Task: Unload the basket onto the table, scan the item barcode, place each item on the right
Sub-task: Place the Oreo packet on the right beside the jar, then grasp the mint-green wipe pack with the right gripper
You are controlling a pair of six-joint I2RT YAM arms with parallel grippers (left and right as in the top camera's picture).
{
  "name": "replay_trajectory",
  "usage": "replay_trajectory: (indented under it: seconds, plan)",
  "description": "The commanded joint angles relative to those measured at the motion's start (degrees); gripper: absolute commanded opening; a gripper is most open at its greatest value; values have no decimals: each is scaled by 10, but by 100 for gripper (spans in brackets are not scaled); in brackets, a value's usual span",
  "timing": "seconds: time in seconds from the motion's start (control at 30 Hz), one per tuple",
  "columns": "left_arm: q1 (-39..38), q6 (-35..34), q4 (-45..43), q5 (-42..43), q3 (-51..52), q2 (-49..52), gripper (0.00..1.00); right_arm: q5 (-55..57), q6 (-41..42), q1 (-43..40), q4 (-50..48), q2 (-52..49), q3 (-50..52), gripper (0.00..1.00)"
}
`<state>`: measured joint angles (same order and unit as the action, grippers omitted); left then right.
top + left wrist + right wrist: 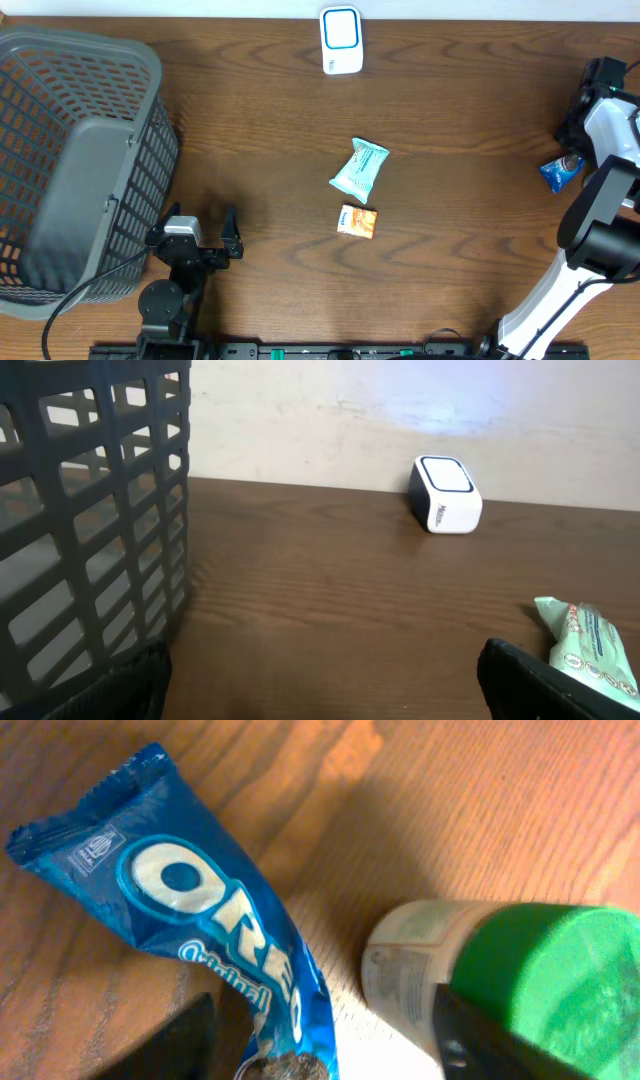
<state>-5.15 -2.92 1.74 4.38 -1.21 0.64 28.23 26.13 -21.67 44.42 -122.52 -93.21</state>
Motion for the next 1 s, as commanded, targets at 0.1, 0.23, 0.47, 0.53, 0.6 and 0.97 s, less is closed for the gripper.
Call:
replay_trajectory:
  seconds: [0.1,0.23,0.47,0.53,0.6,0.97]
  plan:
    - [0,5,18,12,10,-3,98,-40,-49,31,19,12,-59,99]
    - [0,5,18,12,10,-3,98,-104,-54,85,56,41,-122,99]
    - [0,5,18,12,10,-3,98,-391,-54,259,146,74,-135,99]
    - [0,5,18,12,10,-3,98,-455,-54,305,153,71,-125,96]
    - [0,5,18,12,10,-3,98,-489,-54,362,159,71,-118,83]
    - [0,5,18,12,10,-3,98,-238,289,558,195,43,-115,97]
